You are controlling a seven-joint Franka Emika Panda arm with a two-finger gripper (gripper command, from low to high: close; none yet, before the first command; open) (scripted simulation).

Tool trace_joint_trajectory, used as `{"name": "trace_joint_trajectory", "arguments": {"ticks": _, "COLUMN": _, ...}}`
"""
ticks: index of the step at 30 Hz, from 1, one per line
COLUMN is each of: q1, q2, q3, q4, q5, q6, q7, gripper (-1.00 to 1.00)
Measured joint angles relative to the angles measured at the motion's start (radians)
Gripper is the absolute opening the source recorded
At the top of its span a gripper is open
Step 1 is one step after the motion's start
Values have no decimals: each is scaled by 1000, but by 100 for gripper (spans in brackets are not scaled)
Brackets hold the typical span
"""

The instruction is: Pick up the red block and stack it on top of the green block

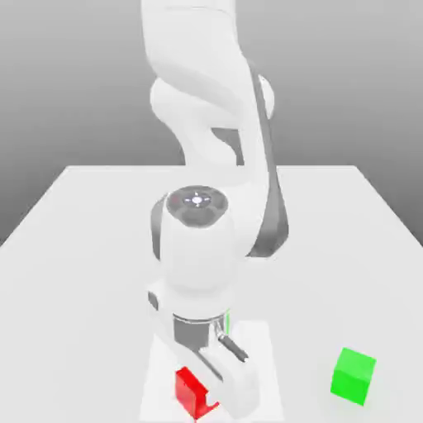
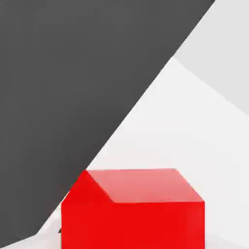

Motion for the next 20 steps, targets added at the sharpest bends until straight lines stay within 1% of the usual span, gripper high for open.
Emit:
{"name": "trace_joint_trajectory", "arguments": {"ticks": 3, "q1": -11, "q2": -100, "q3": 27, "q4": -16, "q5": 48, "q6": -84, "q7": -34, "gripper": -100}}
{"name": "trace_joint_trajectory", "arguments": {"ticks": 11, "q1": 209, "q2": -168, "q3": 211, "q4": 20, "q5": 44, "q6": -194, "q7": 147, "gripper": -100}}
{"name": "trace_joint_trajectory", "arguments": {"ticks": 13, "q1": 251, "q2": -139, "q3": 227, "q4": 30, "q5": 14, "q6": -179, "q7": 196, "gripper": -100}}
{"name": "trace_joint_trajectory", "arguments": {"ticks": 16, "q1": 294, "q2": -46, "q3": 189, "q4": 39, "q5": -68, "q6": -102, "q7": 263, "gripper": -100}}
{"name": "trace_joint_trajectory", "arguments": {"ticks": 17, "q1": 308, "q2": -16, "q3": 172, "q4": 41, "q5": -93, "q6": -77, "q7": 282, "gripper": 100}}
{"name": "trace_joint_trajectory", "arguments": {"ticks": 20, "q1": 308, "q2": -16, "q3": 172, "q4": 41, "q5": -93, "q6": -76, "q7": 282, "gripper": 100}}
